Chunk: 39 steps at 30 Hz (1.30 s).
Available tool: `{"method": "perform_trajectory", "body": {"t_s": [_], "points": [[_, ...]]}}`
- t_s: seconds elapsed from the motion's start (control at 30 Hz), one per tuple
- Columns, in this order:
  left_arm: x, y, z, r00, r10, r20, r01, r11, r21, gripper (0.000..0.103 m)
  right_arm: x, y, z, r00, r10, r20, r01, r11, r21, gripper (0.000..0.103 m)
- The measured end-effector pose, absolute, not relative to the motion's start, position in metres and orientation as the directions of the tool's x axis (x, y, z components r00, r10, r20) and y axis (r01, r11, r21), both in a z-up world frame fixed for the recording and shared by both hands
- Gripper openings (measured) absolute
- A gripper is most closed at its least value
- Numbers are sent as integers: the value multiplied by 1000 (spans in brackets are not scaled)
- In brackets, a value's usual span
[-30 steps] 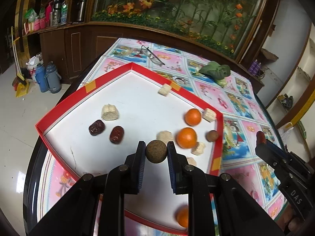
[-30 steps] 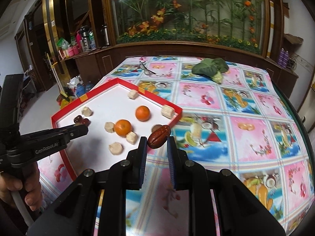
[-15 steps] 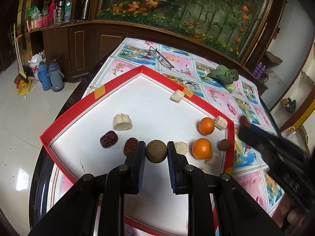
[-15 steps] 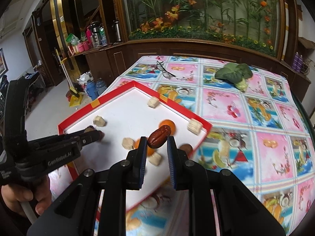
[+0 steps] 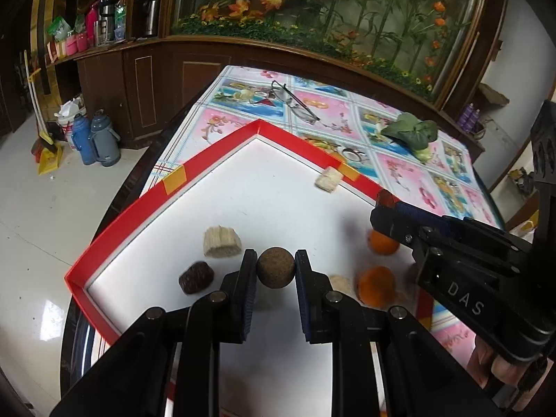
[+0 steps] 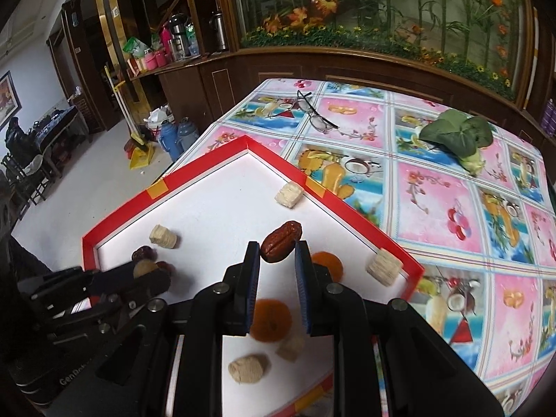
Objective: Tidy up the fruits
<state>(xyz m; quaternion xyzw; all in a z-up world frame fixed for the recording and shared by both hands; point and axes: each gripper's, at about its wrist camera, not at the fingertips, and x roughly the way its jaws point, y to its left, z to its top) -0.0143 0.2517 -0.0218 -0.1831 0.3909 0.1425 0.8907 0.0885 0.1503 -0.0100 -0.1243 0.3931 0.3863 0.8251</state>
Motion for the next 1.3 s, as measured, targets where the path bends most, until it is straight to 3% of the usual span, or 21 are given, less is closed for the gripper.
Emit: {"method": "perform_trajectory", "body": {"t_s": [0.6, 0.87, 0.9, 0.93, 1.0, 1.07, 1.17, 1.3], "points": [[-16, 245, -33, 631, 86, -771, -377, 902, -208, 20, 114, 175, -30, 364, 509, -780, -745, 662, 84, 22], [-18, 256, -41, 620, 120, -776, -439, 873, -215, 23, 120, 182, -35, 361, 486, -796, -748, 661, 64, 22], [-19, 257, -40, 622, 127, -773, -442, 871, -213, 33, 121, 183, -35, 361, 483, -798, -748, 661, 62, 24], [-18, 257, -40, 617, 136, -775, -449, 870, -205, 54, 122, 185, -36, 361, 474, -803, -747, 662, 55, 27], [-21, 259, -38, 618, 151, -771, -468, 859, -207, 68, 122, 185, -37, 369, 462, -807, -747, 664, 39, 60], [-24, 259, -35, 630, 157, -760, -473, 854, -216, 68, 119, 181, -34, 385, 458, -801, -746, 665, 22, 67], [-25, 254, -33, 627, 163, -762, -470, 859, -203, 69, 116, 166, -22, 415, 476, -776, -725, 688, 34, 69], [-26, 245, -32, 625, 176, -760, -466, 866, -183, 77, 111, 144, -10, 440, 481, -758, -705, 708, 41, 71]]}}
